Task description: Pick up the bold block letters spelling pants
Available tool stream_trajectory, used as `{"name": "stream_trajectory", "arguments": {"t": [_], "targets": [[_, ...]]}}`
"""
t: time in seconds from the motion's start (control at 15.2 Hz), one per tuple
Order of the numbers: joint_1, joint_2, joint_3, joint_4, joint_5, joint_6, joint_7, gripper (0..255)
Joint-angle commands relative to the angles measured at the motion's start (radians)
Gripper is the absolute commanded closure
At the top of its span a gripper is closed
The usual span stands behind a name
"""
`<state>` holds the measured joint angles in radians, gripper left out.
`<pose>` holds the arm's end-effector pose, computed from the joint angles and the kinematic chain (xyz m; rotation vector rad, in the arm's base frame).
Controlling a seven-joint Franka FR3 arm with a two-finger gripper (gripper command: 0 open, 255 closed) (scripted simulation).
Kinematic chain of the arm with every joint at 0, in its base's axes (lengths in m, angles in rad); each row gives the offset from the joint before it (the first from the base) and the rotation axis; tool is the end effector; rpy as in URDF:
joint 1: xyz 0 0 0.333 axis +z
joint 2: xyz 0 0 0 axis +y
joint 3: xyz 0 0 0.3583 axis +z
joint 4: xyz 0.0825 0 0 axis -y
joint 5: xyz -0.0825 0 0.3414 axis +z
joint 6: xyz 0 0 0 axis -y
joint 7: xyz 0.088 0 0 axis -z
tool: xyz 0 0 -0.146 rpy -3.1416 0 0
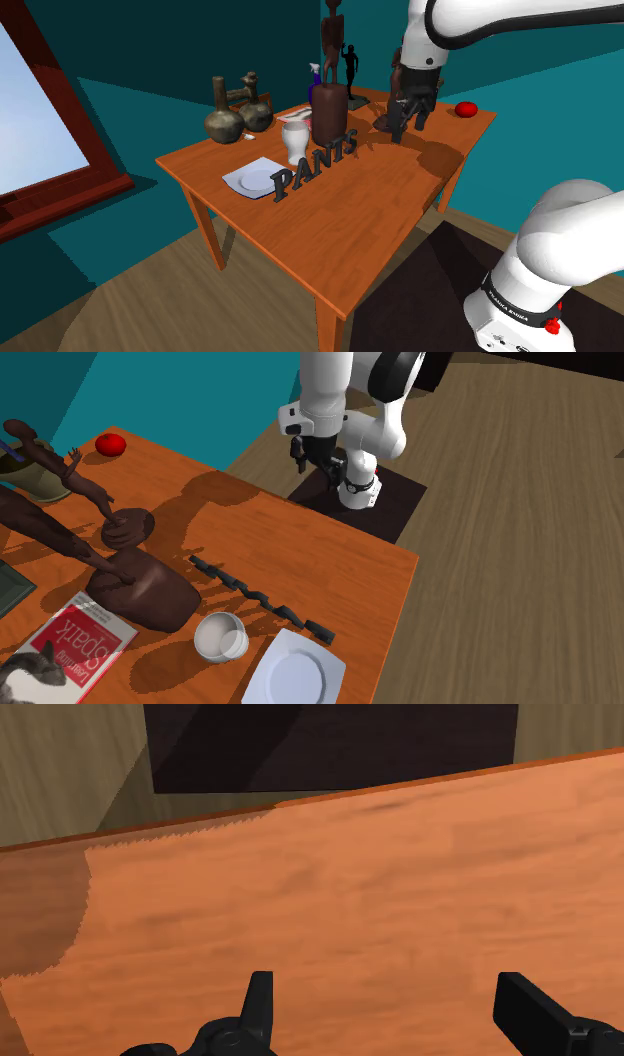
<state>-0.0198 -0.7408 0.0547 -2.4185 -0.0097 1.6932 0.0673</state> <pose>0.2575 0.0122 0.5538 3.0948 -0.0702 0.0260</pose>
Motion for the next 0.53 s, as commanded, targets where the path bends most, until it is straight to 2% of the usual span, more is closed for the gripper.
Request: {"name": "stream_trajectory", "arguments": {"t": [0.0,0.46], "targets": [[0.000,0.000,0.000,0.000,0.000,0.000,0.000,0],[-0.072,0.251,0.132,0.087,0.074,0.150,0.389,0]]}}
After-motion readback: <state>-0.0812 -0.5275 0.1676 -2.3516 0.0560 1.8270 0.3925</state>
